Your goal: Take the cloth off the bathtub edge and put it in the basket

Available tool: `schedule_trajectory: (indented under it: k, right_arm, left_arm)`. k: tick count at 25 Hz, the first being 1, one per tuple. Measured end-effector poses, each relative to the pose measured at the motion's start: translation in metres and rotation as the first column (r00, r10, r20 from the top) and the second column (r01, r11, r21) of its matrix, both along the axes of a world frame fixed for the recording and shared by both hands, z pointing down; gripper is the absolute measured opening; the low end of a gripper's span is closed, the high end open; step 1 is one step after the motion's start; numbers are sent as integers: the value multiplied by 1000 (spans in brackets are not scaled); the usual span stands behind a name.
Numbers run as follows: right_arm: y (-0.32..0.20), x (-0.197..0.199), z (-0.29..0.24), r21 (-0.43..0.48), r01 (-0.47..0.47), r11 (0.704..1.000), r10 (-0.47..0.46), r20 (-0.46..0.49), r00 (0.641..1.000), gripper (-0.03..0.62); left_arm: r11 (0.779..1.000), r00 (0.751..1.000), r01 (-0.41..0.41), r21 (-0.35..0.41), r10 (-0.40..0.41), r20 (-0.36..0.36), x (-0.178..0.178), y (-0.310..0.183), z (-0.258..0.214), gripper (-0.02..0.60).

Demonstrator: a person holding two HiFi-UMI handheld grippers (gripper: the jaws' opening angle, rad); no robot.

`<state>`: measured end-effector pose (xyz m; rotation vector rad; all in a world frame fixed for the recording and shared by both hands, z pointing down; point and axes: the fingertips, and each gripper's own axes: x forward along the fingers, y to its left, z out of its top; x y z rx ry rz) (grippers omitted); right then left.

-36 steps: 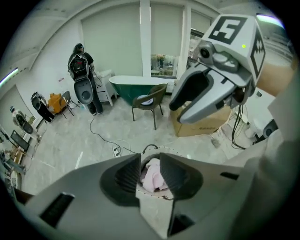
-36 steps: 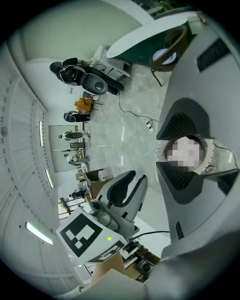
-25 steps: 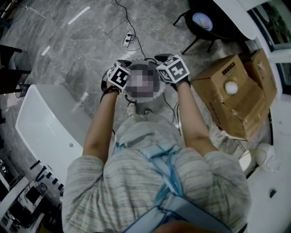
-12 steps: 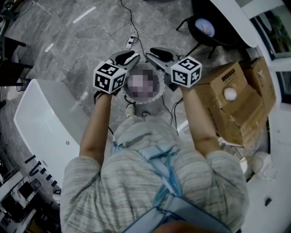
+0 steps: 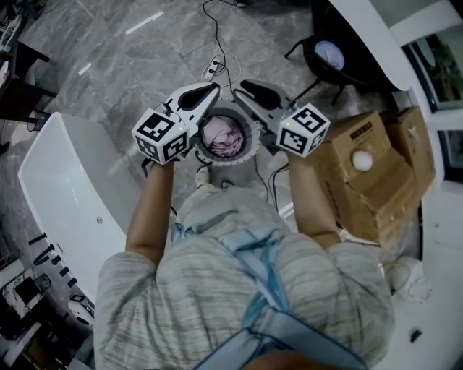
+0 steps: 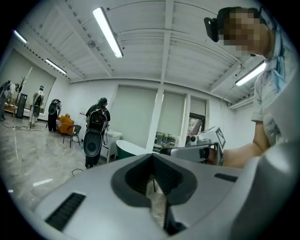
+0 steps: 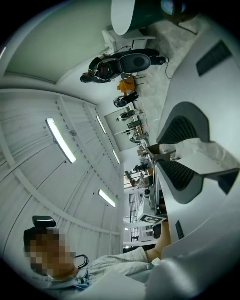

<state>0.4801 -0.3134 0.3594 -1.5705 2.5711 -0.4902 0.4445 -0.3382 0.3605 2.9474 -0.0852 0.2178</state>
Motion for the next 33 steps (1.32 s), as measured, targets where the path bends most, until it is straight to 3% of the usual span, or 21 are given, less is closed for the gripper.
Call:
schedule_trajectory:
  k: [3,4,9,22,33]
  right_arm:
    - [5,-6,-7,22,18,1000,-17,-9,1000,101]
    - [6,-7,-9,27,18,999,-18,-18,1000,3]
    - [15,-21,-7,24,60,998,-59,-48,997,3]
    - [31,-48,-2,13,137,990,-136,-73,988,3]
    - [42,-50,1,4,158,987,-158,-56,986,3]
  left_arm:
    - [1000,1000,-1,17,1,-22,-5,11,-7,5]
    - [1000,1000,0,21,1,-29,-7,14,-9,5]
    - [999,997,41,18,-40,-72,-21,25,-14,5]
    - [988,984,154,24,-151,-91,-54,40,-8,5]
    - [986,981,167,15,-165,-97,-57,56,-6,5]
